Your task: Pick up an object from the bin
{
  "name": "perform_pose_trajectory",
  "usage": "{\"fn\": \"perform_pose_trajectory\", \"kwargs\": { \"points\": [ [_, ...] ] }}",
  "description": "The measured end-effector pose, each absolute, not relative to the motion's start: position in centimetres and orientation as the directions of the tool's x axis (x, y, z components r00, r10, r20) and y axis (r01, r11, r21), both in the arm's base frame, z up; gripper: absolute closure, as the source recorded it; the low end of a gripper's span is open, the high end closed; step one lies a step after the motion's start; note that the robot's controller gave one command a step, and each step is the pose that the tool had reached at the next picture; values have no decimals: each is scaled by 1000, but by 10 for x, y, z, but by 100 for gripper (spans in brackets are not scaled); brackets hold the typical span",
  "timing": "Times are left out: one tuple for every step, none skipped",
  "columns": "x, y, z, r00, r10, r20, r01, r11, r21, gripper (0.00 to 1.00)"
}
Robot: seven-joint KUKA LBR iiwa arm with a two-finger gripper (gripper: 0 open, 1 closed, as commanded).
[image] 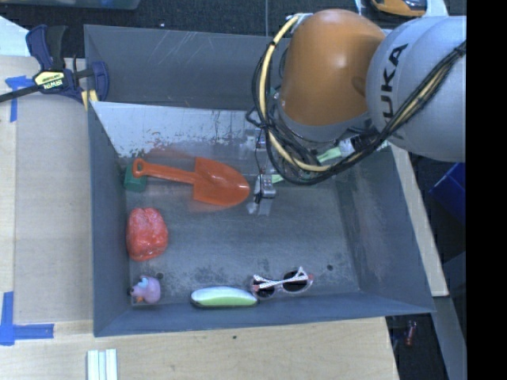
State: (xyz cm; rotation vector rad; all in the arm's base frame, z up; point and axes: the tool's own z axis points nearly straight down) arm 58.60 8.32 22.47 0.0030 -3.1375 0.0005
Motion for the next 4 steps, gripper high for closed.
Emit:
{"fn": "perform_pose_trajectory", "kwargs": {
  "points": [
    [588,83,229,-1000,1,-4,1,1000,1,0],
    [613,109,136,-997,-80,-9,-80,997,1,0],
    [621,139,130,-987,162,-15,162,987,4,0],
    [625,126,114,-961,275,-7,275,961,2,0]
  ]
}}
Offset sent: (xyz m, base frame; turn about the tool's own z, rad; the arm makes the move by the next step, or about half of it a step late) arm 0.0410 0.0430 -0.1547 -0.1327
